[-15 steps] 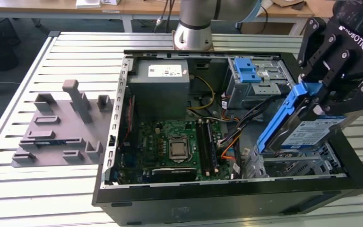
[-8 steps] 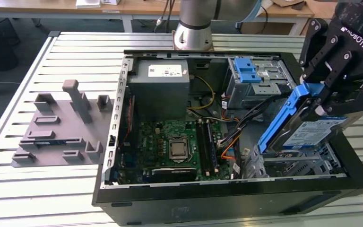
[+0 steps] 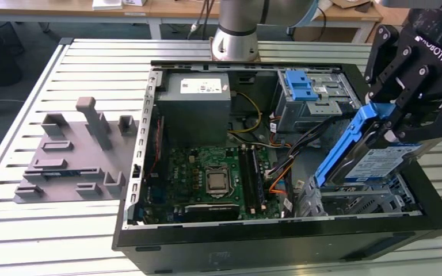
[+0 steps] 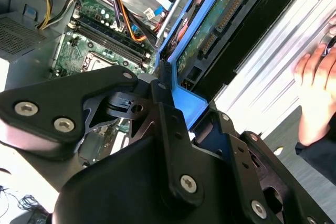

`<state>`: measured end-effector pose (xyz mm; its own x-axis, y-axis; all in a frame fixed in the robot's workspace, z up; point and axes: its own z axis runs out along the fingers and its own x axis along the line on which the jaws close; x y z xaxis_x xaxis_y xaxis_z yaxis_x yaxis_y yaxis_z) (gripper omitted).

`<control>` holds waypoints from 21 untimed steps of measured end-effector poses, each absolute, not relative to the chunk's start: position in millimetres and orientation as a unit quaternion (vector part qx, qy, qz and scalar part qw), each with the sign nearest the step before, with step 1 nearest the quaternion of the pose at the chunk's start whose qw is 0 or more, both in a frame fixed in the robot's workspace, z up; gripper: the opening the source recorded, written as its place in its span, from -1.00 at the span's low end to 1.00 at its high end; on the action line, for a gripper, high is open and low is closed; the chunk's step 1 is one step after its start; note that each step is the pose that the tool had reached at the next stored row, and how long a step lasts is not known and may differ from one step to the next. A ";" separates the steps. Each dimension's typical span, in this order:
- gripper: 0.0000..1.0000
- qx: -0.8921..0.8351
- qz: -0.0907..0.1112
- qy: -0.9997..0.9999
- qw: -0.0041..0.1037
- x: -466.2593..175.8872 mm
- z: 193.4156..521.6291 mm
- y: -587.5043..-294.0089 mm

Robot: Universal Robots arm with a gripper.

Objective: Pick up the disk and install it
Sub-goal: 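Insert the disk into the insertion slot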

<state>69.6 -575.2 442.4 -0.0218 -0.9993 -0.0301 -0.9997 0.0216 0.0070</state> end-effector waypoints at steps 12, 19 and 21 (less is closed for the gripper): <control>-0.27 -0.700 0.013 0.714 0.008 70.0 436.8 -575.2; -0.27 -0.700 0.013 0.714 0.008 70.1 434.2 -575.5; -0.27 -0.700 0.013 0.714 0.008 70.3 433.6 -575.5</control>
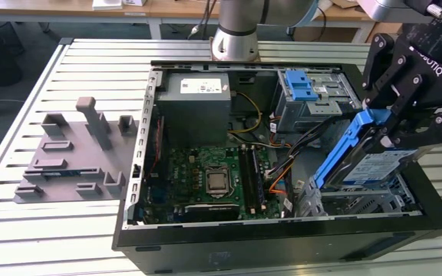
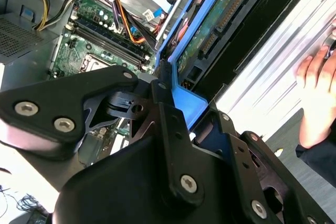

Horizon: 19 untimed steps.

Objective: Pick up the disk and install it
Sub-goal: 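Insert the disk into the insertion slot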

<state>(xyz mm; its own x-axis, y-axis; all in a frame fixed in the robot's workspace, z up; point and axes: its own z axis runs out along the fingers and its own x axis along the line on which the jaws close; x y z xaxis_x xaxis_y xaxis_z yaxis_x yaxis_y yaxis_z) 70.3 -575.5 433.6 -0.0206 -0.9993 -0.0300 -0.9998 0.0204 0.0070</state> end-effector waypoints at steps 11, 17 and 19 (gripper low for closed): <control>-0.27 -0.700 0.013 0.714 0.008 71.8 429.4 -575.5; -0.27 -0.700 0.013 0.714 0.008 72.0 426.8 -575.5; -0.27 -0.700 0.013 0.714 0.008 72.0 425.6 -575.5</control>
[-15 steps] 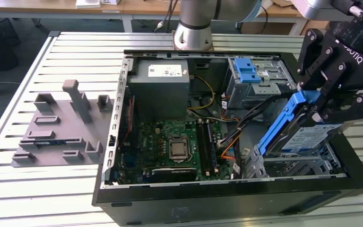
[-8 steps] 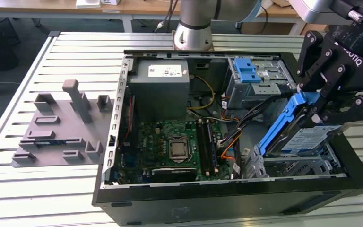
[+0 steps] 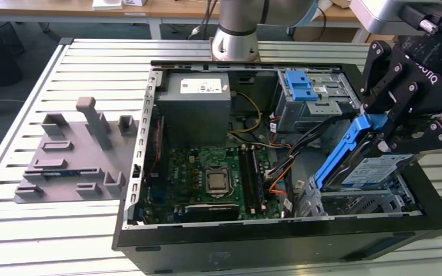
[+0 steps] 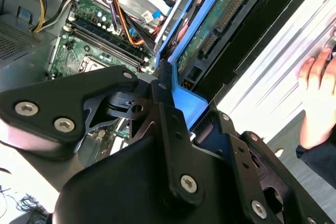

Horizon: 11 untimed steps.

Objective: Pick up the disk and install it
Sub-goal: 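Insert the disk into the insertion slot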

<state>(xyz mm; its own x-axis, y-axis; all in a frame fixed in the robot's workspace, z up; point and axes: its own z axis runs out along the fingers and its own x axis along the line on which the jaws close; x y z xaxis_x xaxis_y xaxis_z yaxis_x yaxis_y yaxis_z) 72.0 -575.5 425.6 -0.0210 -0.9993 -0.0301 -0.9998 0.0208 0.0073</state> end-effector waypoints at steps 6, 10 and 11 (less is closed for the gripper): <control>-0.27 -0.700 0.013 0.714 0.008 72.0 421.3 -575.5; -0.27 -0.700 0.013 0.714 0.008 72.0 417.7 -575.5; -0.27 -0.700 0.013 0.714 0.008 72.0 416.7 -575.5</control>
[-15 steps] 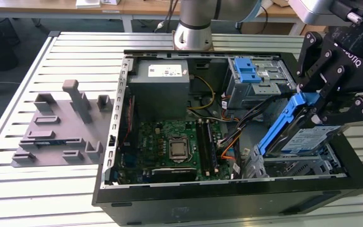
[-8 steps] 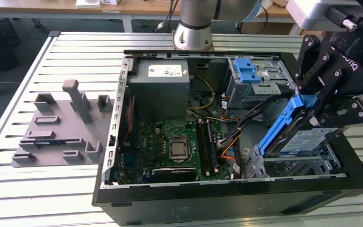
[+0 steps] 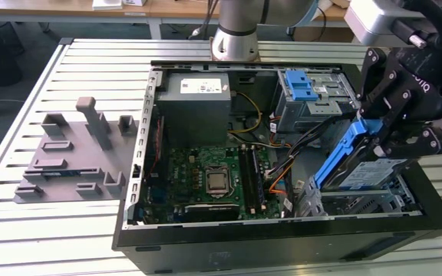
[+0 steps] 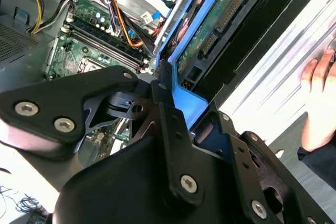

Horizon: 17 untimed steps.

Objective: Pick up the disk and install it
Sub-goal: 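Insert the disk into the insertion slot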

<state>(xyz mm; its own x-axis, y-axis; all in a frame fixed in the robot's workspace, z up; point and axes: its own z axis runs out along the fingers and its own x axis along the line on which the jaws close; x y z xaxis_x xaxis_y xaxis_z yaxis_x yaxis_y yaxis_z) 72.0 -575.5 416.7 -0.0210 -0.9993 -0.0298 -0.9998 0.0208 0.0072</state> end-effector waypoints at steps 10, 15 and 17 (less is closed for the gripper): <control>-0.27 -0.700 0.013 0.714 0.008 72.0 406.0 -575.5; -0.27 -0.700 0.013 0.714 0.008 72.0 400.2 -575.5; -0.27 -0.700 0.013 0.714 0.008 72.0 397.9 -575.5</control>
<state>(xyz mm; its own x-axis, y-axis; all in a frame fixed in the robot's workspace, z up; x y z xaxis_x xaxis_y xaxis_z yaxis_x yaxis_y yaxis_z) 72.0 -575.5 397.9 -0.0210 -0.9993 -0.0299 -0.9998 0.0208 0.0073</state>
